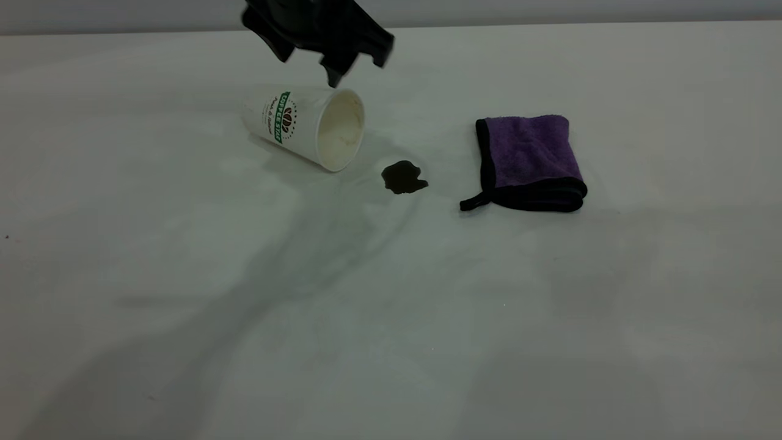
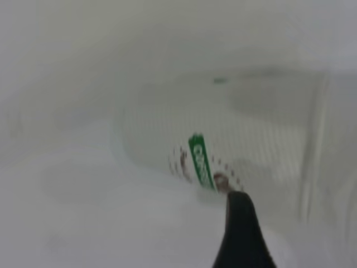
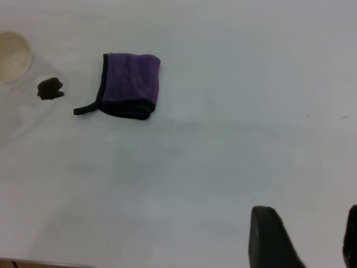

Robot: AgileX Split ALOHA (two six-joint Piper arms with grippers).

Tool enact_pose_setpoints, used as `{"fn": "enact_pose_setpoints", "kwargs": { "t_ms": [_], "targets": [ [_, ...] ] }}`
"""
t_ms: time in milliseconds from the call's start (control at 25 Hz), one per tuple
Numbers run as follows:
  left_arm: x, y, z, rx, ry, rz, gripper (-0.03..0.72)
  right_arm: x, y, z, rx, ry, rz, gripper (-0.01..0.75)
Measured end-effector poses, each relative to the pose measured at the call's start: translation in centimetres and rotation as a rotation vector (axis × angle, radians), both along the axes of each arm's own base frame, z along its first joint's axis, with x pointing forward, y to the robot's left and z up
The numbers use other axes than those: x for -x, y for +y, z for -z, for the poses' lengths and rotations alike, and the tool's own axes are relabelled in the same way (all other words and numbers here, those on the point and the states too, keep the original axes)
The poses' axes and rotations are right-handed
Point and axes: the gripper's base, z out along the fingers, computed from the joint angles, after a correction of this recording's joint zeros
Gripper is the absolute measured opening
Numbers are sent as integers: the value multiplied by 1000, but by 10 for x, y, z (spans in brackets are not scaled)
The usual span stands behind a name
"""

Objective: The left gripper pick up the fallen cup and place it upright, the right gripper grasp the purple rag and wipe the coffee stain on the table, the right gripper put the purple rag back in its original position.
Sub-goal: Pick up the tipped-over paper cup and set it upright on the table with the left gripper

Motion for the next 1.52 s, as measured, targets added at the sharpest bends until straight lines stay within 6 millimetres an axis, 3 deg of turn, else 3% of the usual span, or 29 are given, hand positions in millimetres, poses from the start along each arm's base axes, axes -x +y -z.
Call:
{"fn": "enact_pose_setpoints", "kwargs": {
  "t_ms": [200, 600, 960, 1280, 1400, 1520],
  "targets": [
    [1, -10, 20, -37, -59, -10, 579, 0, 0, 0, 0, 0, 0, 361],
    [-6, -10, 45, -68, -132, -11, 579, 0, 0, 0, 0, 0, 0, 361],
    [-6, -9, 50, -89, -134, -14, 579, 0, 0, 0, 0, 0, 0, 361],
    [-4, -1, 69, -183, -115, -26, 577, 0, 0, 0, 0, 0, 0, 361],
    [-3, 0, 74, -209, -112, -21, 545, 0, 0, 0, 0, 0, 0, 361],
    [-3, 1, 76, -218, -107, -26, 442, 0, 0, 0, 0, 0, 0, 361]
  ]
}}
